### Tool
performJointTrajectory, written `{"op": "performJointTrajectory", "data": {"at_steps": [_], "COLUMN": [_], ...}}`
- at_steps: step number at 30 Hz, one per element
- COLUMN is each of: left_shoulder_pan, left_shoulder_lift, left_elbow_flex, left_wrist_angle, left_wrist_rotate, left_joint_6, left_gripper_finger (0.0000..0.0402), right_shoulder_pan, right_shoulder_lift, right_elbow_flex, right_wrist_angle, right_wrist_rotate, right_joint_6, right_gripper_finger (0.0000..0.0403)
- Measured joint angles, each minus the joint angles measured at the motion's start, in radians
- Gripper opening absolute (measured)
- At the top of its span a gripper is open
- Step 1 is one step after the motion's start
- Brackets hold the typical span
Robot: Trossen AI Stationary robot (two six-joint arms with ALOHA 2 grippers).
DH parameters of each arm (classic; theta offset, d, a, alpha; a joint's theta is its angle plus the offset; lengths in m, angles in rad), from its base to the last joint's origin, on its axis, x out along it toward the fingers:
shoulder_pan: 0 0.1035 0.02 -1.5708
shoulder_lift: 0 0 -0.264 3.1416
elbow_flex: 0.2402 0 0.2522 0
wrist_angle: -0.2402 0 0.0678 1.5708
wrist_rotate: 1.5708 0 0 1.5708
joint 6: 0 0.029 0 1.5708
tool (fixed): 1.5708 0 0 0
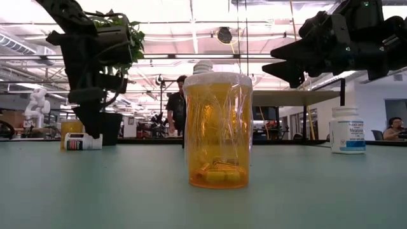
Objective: Pick and place medicine bottles onto shelf by color
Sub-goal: Put the white black medicine bottle on the shelf
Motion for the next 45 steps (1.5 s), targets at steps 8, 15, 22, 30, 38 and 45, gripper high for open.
{"op": "performJointTrajectory", "data": {"at_steps": [8, 15, 22, 30, 38, 45], "left_shoulder_pan": [0.0, 0.0, 0.0, 0.0, 0.0, -0.045], "left_shoulder_lift": [-0.001, 0.0, 0.0, -0.001, -0.001, -0.001], "left_elbow_flex": [-0.023, -0.075, -0.081, -0.081, -0.081, -0.081], "left_wrist_angle": [0.015, 0.059, 0.09, 0.212, 0.474, 0.7], "left_wrist_rotate": [-0.014, -0.015, -0.019, -0.006, 0.199, 0.373], "left_joint_6": [0.005, -0.012, -0.012, 0.018, 0.109, 0.133], "left_gripper_finger": [0.0227, 0.0226, 0.016, 0.0153, 0.0153, 0.0151], "right_shoulder_pan": [0.0, -0.001, -0.001, -0.001, 0.022, 0.06], "right_shoulder_lift": [0.0, 0.0, 0.0, 0.0, 0.059, 0.256], "right_elbow_flex": [0.0, 0.0, 0.0, 0.0, 0.041, 0.185], "right_wrist_angle": [0.021, 0.043, 0.055, 0.055, 0.047, 0.046], "right_wrist_rotate": [0.0, 0.0, 0.0, 0.0, -0.006, -0.021], "right_joint_6": [0.009, 0.015, 0.015, 0.015, 0.009, -0.073], "right_gripper_finger": [0.0274, 0.0274, 0.0274, 0.0274, 0.0274, 0.0274]}}
